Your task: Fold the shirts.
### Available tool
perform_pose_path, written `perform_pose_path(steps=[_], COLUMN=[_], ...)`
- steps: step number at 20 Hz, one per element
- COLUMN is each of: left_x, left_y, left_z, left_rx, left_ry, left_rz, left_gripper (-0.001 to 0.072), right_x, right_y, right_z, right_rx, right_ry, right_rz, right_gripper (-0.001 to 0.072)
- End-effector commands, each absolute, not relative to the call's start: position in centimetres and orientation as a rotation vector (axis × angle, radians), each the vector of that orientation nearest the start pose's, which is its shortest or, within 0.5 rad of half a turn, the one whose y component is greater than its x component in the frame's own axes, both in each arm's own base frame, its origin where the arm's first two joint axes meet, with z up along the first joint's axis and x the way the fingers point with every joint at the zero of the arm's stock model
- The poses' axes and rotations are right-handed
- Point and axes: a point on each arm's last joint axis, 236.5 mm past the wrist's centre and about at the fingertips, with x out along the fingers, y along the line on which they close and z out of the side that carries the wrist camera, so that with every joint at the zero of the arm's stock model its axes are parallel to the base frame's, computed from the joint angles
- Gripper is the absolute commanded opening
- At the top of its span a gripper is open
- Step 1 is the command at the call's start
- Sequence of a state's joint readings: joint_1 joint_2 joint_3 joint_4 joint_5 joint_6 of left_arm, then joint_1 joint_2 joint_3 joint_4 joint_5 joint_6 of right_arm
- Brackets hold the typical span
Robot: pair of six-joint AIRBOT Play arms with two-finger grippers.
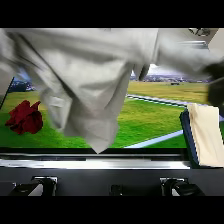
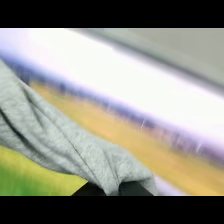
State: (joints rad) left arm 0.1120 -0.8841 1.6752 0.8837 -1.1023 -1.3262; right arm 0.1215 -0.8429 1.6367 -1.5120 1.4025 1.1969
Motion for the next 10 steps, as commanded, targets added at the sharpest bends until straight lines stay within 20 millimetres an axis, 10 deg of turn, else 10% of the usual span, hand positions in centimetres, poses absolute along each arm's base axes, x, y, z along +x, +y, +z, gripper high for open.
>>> perform_pose_path(steps=[1,5,10], left_x=[38.0,42.8,50.6], left_y=[-9.6,-11.3,-10.4], left_z=[28.5,15.7,9.3], left_rx=[-0.254,-0.260,-0.360], left_ry=[0.557,0.756,0.718], left_rz=[-0.467,-0.479,-0.354], left_gripper=[0.0030,0.0031,0.0032], right_x=[29.0,35.9,48.5], right_y=[4.6,5.4,7.0], right_z=[19.5,10.3,3.7], right_rx=[-0.399,-0.422,-0.296], right_ry=[1.162,1.237,1.022], right_rz=[0.383,0.414,0.295], right_gripper=[0.0045,0.0046,0.0047])
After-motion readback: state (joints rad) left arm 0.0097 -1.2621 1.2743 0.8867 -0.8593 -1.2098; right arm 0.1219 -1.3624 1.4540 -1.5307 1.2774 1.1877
